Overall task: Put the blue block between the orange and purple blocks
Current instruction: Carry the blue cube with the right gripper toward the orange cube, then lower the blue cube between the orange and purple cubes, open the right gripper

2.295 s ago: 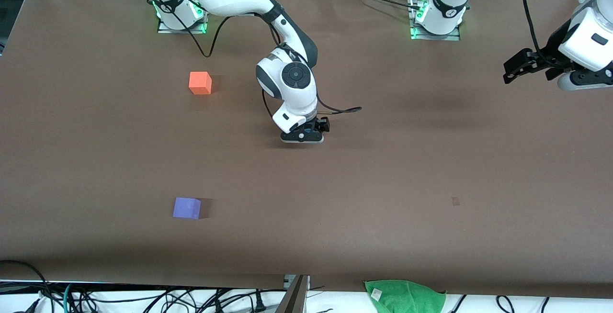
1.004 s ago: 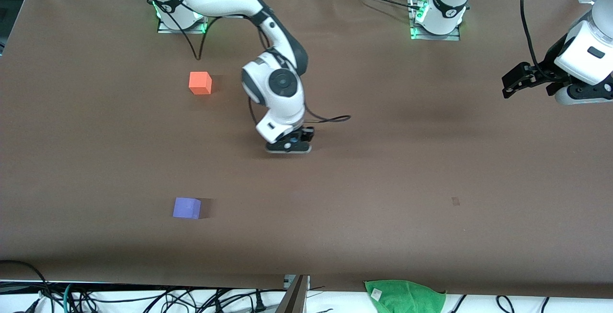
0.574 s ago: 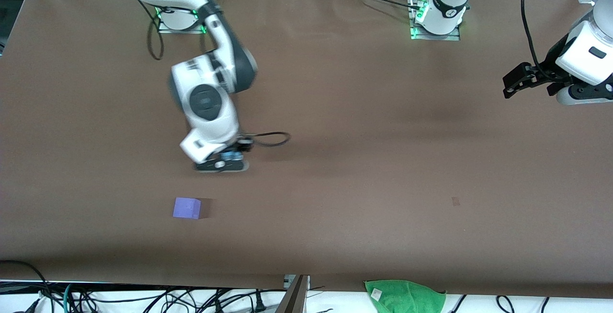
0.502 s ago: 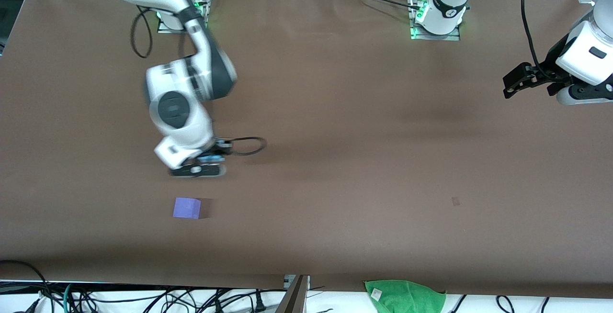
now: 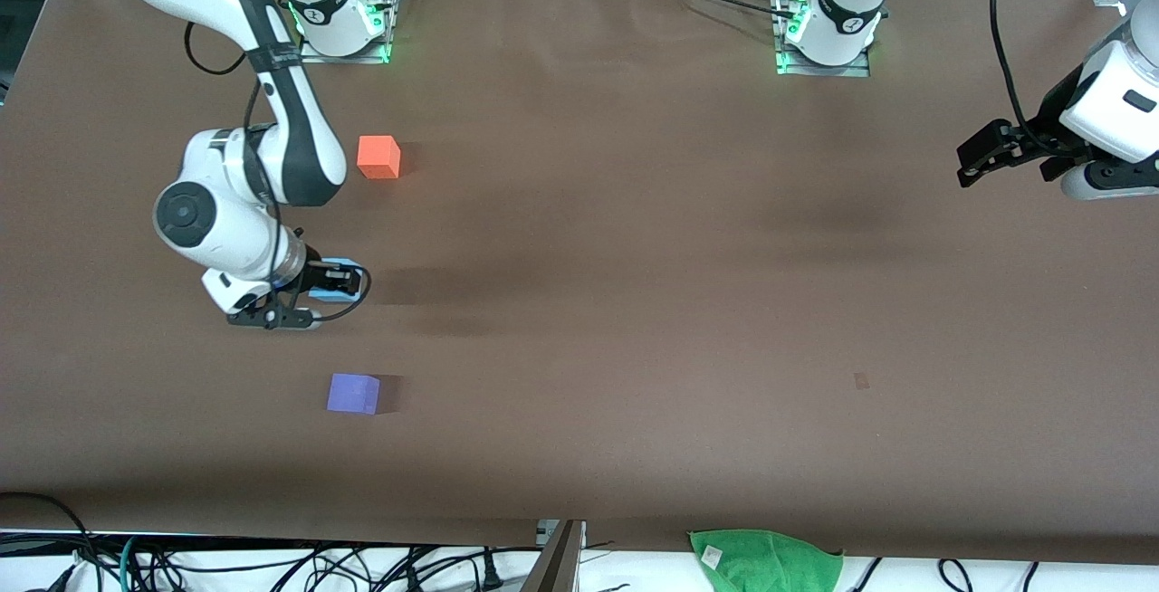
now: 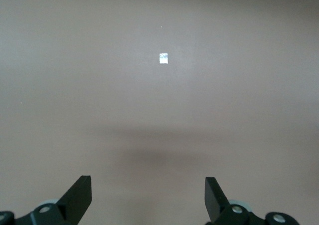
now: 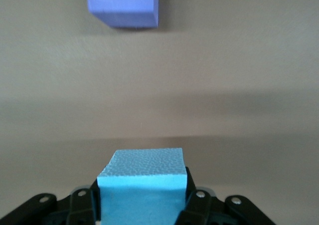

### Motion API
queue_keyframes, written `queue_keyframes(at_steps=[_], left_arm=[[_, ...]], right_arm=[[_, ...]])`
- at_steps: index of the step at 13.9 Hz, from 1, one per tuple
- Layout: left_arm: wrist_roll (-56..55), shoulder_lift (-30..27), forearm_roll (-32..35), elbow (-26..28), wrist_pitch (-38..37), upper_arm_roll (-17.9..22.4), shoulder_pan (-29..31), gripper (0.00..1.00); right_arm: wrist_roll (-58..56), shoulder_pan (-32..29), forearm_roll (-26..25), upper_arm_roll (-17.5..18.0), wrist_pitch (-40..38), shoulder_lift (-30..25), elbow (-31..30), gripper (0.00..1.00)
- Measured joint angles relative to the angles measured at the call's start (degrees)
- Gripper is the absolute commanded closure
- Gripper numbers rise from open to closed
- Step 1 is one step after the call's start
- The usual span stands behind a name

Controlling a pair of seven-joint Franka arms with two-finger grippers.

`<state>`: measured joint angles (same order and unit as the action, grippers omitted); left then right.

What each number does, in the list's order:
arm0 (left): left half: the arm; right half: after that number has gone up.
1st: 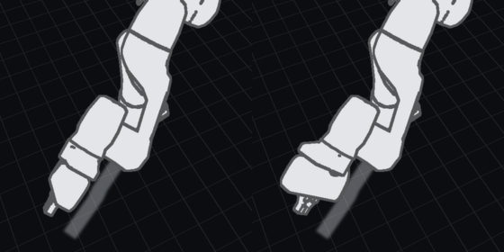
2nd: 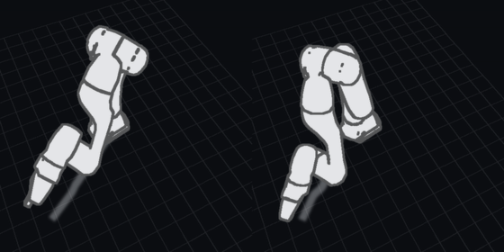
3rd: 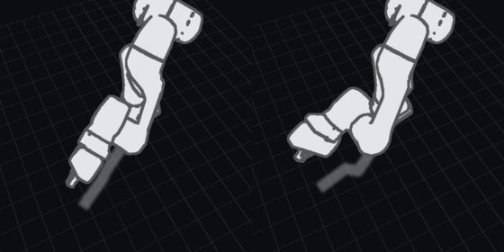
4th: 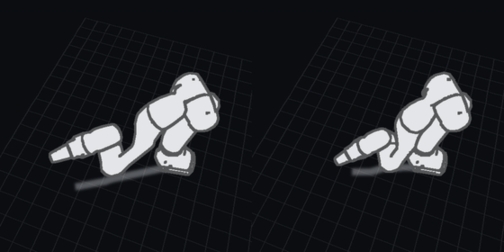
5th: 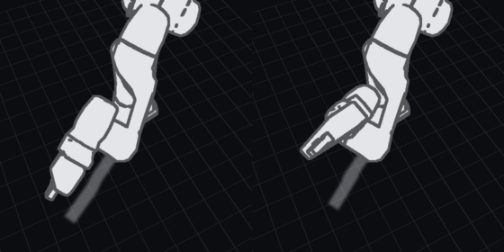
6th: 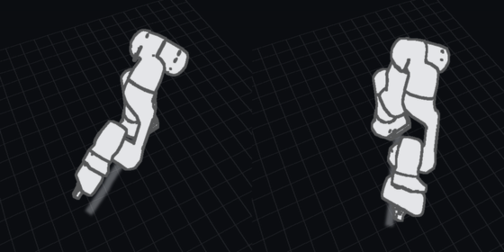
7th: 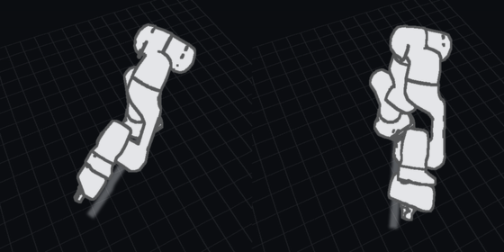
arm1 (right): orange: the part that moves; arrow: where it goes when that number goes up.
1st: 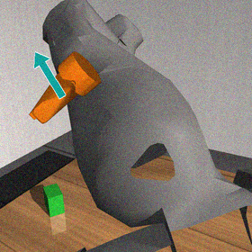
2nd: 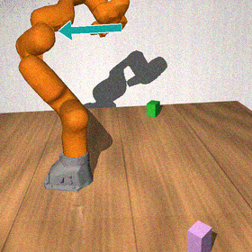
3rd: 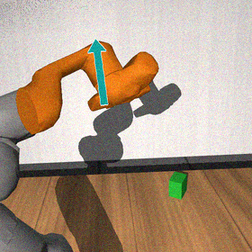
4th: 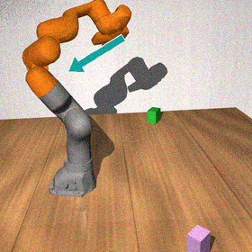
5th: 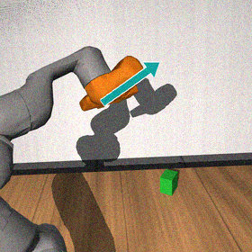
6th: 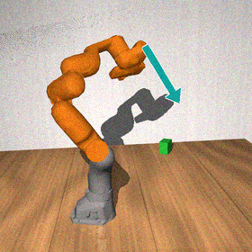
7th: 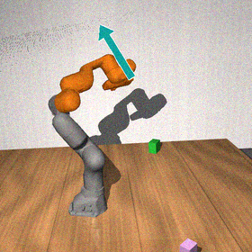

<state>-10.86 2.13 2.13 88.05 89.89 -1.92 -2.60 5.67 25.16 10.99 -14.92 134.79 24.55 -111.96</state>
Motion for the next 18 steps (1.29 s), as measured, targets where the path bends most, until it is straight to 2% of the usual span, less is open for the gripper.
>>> queue_keyframes(at_steps=[3,5,7,11,14,15,16,18], left_arm=[[0.1,0.0,0.0,0.0,1.1,0.5,0.6,0.0],[2.0,0.0,0.0,0.0,2.0,1.7,0.8,0.0],[4.9,0.0,-0.2,0.0,2.1,3.3,1.0,0.0],[2.0,0.0,-0.3,-0.1,2.1,2.3,0.5,0.0],[1.0,0.0,-0.3,-0.1,2.1,2.2,0.5,0.0],[1.0,0.0,-0.3,-0.1,2.1,2.2,0.5,0.0],[1.0,0.0,-0.3,-0.1,2.1,2.3,0.6,0.0],[1.0,0.0,-0.3,-0.1,2.1,2.6,0.9,0.0]], right_arm=[[0.0,0.9,0.0,0.5,8.7,-0.1,-6.4,0.57],[0.0,1.4,0.0,0.6,11.7,-0.1,-8.7,0.57],[0.0,2.1,0.0,0.7,12.4,-0.1,-9.7,0.57],[0.0,3.5,0.0,0.7,14.5,0.3,-11.0,0.56],[0.0,3.5,0.0,0.7,15.9,1.2,-11.5,0.48],[0.0,3.6,0.0,0.7,16.0,1.2,-11.5,0.31],[0.0,3.6,0.0,0.7,16.1,1.2,-11.5,0.0],[0.0,3.6,0.0,0.7,16.6,1.3,-11.5,0.0]])
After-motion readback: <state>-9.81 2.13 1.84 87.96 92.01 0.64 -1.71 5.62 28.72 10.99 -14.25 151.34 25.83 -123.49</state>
